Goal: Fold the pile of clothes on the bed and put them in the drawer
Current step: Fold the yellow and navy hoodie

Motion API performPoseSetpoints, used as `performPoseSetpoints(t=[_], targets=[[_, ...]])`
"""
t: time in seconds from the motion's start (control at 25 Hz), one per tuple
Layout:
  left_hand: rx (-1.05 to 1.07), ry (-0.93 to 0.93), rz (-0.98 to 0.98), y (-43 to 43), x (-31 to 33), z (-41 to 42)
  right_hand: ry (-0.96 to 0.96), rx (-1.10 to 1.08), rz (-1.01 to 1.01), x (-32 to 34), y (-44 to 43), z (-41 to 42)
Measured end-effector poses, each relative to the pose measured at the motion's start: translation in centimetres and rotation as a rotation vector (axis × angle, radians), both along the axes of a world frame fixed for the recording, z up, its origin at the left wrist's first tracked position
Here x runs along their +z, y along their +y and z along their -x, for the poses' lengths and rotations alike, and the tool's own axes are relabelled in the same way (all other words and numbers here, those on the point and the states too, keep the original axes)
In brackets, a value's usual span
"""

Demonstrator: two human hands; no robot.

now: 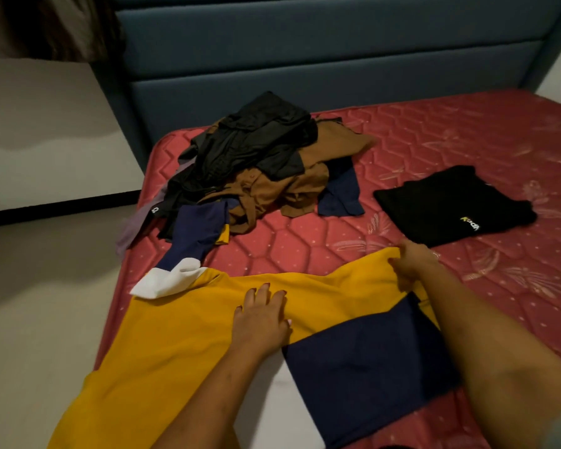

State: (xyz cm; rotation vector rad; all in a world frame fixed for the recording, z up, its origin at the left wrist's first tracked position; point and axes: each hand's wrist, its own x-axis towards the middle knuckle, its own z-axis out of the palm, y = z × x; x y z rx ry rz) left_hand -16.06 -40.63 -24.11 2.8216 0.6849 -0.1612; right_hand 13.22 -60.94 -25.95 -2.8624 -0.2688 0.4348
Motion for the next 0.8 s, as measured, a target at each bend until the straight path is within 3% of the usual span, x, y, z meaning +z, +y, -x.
performPoseSetpoints(t=[0.16,0.28,0.36,0.56,0.68,0.8], targets=[[-0.015,0.107,0.065,-0.4,-1.1,-1.5,-0.251,-0.232,-0.177,1.6,-0.8,-2.2],[0.067,0.255,0.155,0.2,-1.4,-2.3,-0.216,-0.295,-0.318,1.7,-3.3,-4.1],[0.110,0.256,0.160,0.5,-1.3,-2.8,-0.169,-0.151,-0.211,0.8,-3.7,-3.8],[0.045,0.167,0.054,2.3,-1.3,-5.8,-0.263,0.367,0.163,1.2,-0.6,-1.7],[0.061,0.122,-0.044,3.2,-1.3,-8.0,-0.262,0.459,0.353,2.0,0.8,-1.1],[0.064,0.041,-0.155,3.2,-1.1,-8.8,-0.385,0.495,0.408,3.3,0.4,-0.2]])
